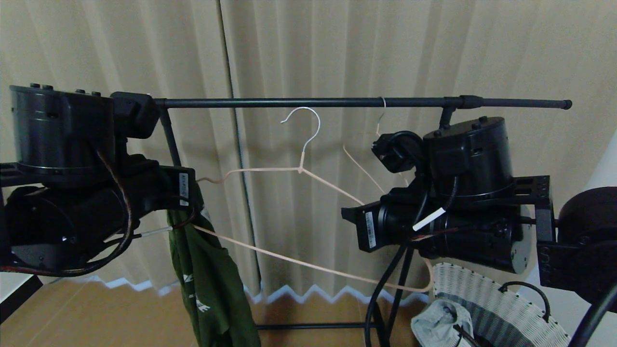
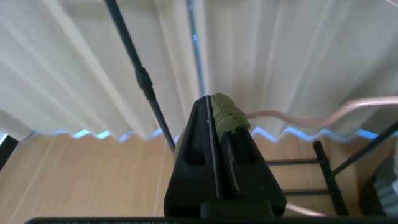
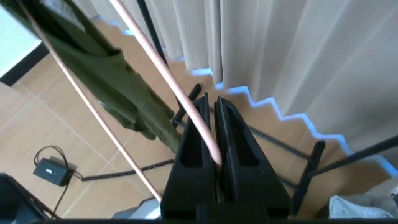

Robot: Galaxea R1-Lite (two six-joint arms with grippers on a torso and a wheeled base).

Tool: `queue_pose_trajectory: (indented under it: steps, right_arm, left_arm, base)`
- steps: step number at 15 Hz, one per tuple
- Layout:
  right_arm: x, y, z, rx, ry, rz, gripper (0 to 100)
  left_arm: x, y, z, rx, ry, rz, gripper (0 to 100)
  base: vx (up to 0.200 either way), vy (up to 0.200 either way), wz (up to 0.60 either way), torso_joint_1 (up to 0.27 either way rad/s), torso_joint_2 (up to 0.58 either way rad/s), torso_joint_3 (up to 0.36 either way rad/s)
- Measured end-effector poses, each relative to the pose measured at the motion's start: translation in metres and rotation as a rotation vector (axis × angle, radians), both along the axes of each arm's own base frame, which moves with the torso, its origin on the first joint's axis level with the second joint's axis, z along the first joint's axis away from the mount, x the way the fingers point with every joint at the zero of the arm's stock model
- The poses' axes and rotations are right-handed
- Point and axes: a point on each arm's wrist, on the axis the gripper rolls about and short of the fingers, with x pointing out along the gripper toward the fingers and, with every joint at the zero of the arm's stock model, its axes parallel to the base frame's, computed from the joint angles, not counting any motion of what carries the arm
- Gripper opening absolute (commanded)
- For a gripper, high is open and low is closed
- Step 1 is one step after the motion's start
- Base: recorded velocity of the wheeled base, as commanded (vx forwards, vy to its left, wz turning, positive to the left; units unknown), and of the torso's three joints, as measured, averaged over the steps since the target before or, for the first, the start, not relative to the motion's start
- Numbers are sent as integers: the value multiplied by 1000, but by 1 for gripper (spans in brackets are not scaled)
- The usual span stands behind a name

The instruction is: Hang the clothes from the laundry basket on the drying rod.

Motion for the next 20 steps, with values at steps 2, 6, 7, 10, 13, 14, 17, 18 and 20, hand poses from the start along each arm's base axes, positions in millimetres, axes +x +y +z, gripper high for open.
queue_pose_trajectory:
  steps: [2, 6, 7, 10, 13, 14, 17, 18, 20]
  right_arm:
    - [0, 8, -1, 15, -16, 17, 0]
    - [-1, 17, -5, 11, -11, 38, 0]
    - [1, 19, -5, 17, -16, 39, 0]
    - [2, 26, -8, 28, -29, 52, 0]
    - [2, 28, -10, 27, -27, 56, 0]
    - [2, 28, -10, 27, -26, 56, 0]
    - [2, 29, -11, 25, -25, 56, 0]
    - [2, 29, -11, 25, -24, 56, 0]
    - [2, 28, -10, 26, -24, 54, 0]
  left_arm:
    - [-2, -4, 2, -3, -6, -19, 0]
    - [-4, -13, 6, -16, -21, -51, 0]
    - [-6, -16, 8, -21, -25, -68, 0]
    - [-15, -30, 18, -48, -54, -145, 0]
    - [-23, -40, 23, -74, -59, -243, 0]
    - [-25, -41, 23, -78, -58, -266, 0]
    - [-28, -46, 22, -94, -45, -342, 0]
    - [-29, -46, 21, -95, -38, -361, 0]
    - [-30, -46, 17, -92, -24, -390, 0]
  base:
    - [0, 0, 0, 0, 0, 0]
    - [0, 0, 0, 0, 0, 0]
    - [0, 0, 0, 0, 0, 0]
    - [0, 0, 0, 0, 0, 0]
    - [0, 0, 0, 0, 0, 0]
    - [0, 0, 0, 0, 0, 0]
    - [0, 0, 0, 0, 0, 0]
    - [0, 0, 0, 0, 0, 0]
    - [0, 0, 0, 0, 0, 0]
